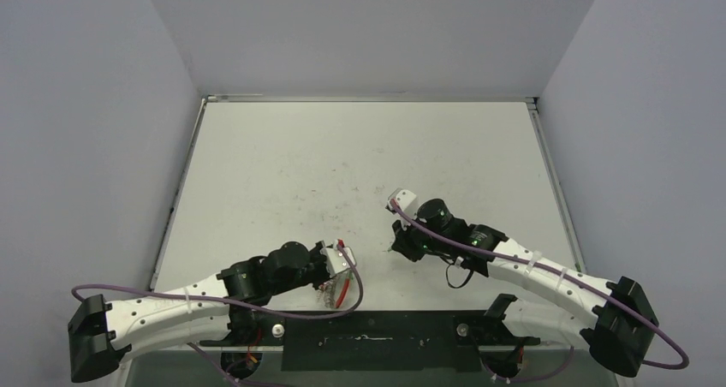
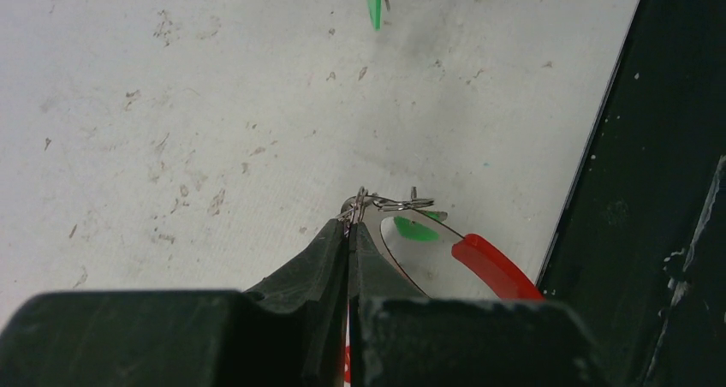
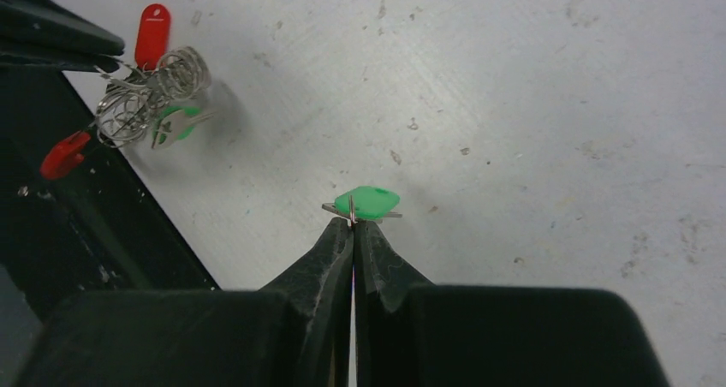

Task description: Put the keys on the keyring

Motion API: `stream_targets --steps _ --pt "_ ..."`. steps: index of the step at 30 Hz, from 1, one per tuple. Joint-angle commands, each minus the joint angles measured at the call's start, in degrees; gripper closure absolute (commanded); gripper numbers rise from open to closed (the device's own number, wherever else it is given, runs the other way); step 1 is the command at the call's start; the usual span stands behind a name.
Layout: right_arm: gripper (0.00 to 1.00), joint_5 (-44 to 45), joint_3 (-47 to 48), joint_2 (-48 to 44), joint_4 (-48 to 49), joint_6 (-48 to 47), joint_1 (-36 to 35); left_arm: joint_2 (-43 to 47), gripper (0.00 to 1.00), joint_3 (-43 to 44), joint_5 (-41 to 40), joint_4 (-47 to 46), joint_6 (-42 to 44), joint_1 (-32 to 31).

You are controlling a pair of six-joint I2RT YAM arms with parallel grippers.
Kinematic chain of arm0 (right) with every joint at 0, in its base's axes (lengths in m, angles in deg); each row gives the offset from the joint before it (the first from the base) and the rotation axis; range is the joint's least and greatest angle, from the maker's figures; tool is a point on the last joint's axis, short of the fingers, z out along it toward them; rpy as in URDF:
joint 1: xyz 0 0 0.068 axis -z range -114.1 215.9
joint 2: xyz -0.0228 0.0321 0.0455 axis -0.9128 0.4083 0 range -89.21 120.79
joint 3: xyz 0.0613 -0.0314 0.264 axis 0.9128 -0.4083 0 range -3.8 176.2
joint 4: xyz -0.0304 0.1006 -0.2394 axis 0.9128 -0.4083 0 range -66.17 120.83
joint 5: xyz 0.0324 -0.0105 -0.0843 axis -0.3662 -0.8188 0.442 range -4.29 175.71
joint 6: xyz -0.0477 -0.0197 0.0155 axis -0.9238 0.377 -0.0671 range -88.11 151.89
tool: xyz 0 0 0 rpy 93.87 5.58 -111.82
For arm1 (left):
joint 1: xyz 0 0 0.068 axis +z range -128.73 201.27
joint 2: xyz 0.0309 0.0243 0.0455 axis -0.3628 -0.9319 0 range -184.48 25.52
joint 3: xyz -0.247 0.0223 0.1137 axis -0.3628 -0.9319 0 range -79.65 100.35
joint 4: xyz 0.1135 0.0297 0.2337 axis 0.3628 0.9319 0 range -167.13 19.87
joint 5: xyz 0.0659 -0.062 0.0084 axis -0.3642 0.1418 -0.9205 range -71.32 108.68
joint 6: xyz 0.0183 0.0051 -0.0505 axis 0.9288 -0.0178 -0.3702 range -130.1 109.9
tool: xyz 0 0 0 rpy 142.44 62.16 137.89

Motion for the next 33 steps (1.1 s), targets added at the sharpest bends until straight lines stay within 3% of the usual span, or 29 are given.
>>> stream_targets --steps 1,12,19,33 --pt "1.00 -10.03 -0.11 1.67 5.28 -2.99 -0.79 -3.03 1.00 -1.32 3.50 -16.46 -1.94 -0.23" --pt "1.00 -11.14 -0.24 1.37 7.49 -7.27 -8.06 -6.47 1.00 -3.56 6.77 -24.20 -3.77 -0.23" --pt "1.00 -12.31 1.15 1.71 8.04 -8.85 -8.83 -5.69 1.00 -4.60 11.02 -25.13 -3.65 -0.23" --pt "1.00 -16.02 4.31 3.73 6.56 -10.90 -10.54 -4.11 1.00 -5.78 10.90 -26.59 -4.41 -0.23"
